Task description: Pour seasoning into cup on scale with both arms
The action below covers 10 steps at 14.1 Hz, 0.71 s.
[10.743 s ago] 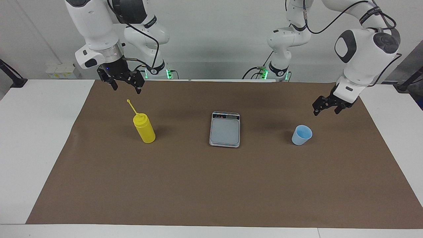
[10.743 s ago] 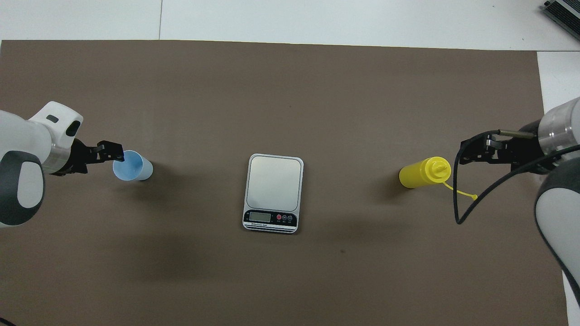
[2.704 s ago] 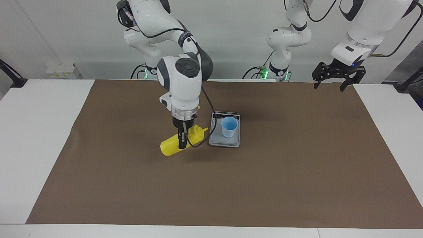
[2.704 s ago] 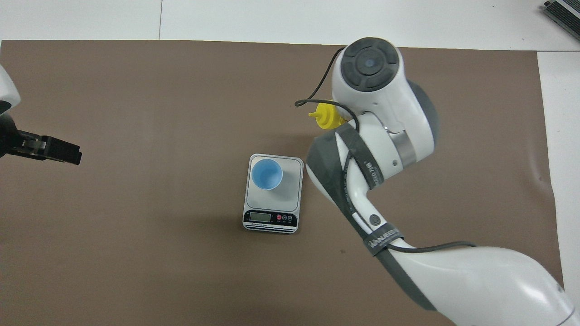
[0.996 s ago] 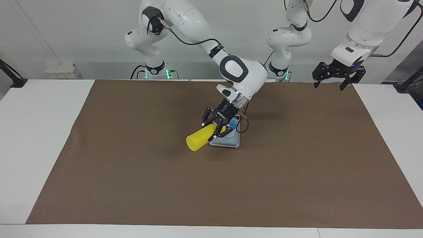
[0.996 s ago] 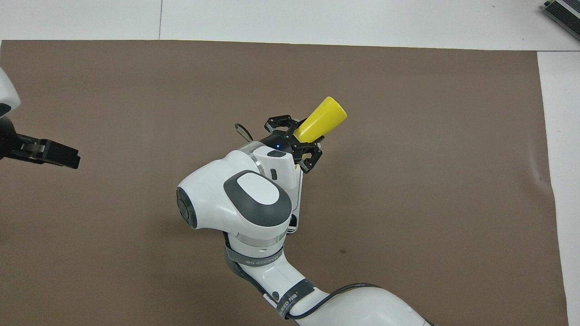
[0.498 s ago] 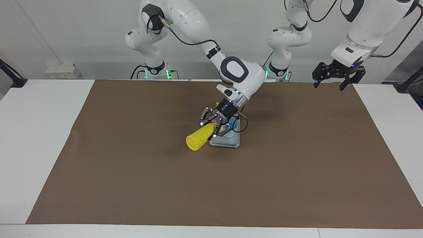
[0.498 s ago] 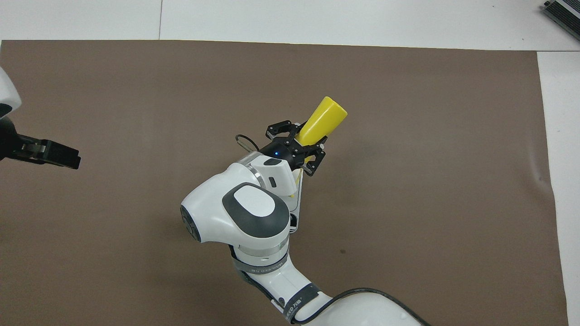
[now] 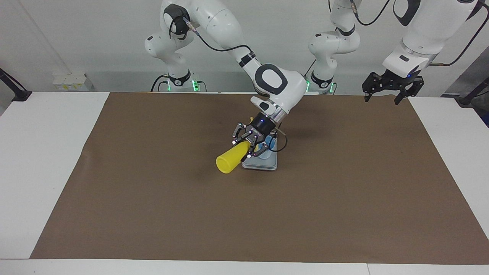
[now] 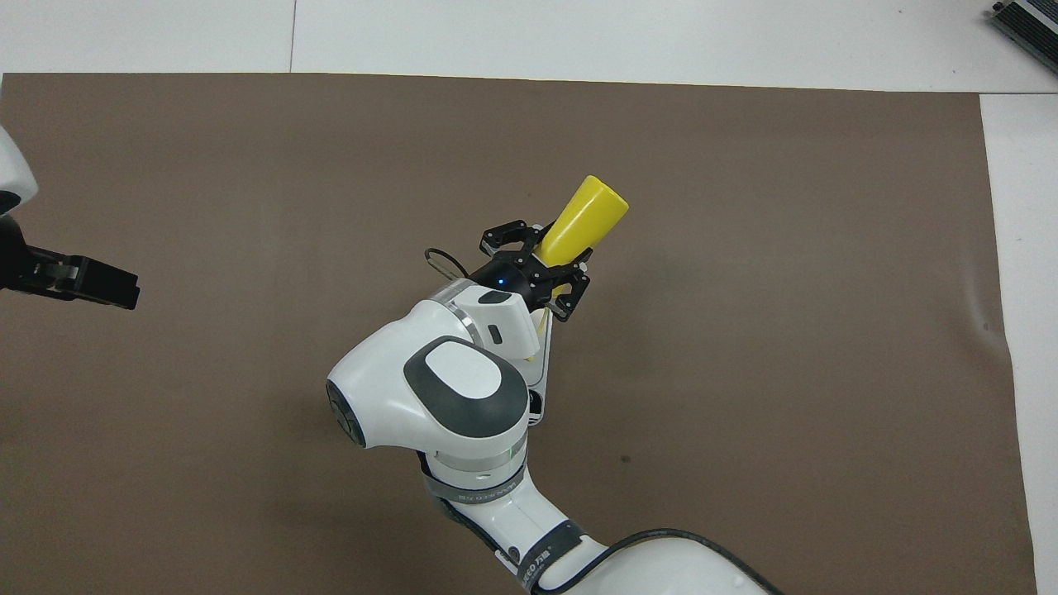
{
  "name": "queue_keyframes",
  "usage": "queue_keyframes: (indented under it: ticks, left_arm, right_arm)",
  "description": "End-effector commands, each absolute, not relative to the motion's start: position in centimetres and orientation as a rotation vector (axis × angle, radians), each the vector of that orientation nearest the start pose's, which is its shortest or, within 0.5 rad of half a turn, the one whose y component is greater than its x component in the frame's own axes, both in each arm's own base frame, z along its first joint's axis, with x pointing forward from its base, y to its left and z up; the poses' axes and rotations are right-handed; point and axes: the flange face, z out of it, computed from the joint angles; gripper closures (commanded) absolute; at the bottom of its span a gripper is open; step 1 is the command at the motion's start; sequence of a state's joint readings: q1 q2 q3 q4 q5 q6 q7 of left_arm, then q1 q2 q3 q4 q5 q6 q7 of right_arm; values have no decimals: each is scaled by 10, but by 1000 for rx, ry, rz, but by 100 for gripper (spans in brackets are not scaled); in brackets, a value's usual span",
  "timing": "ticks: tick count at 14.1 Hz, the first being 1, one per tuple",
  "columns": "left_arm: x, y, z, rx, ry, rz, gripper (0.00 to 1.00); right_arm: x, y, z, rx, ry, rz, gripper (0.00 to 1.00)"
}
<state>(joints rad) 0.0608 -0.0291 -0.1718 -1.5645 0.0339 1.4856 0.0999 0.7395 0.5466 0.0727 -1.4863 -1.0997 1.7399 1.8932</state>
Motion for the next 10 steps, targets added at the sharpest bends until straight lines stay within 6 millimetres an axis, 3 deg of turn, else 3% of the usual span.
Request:
queue_keyframes:
  ticks: [1, 10]
  left_arm:
    - [527, -57, 639, -3058, 335, 76, 0]
    - [525, -51, 636, -3068, 310, 68, 0]
  right_arm:
    - [539, 434, 388, -2912, 1162, -1661, 100]
    - [539, 434, 388, -2883, 1195, -1650, 100]
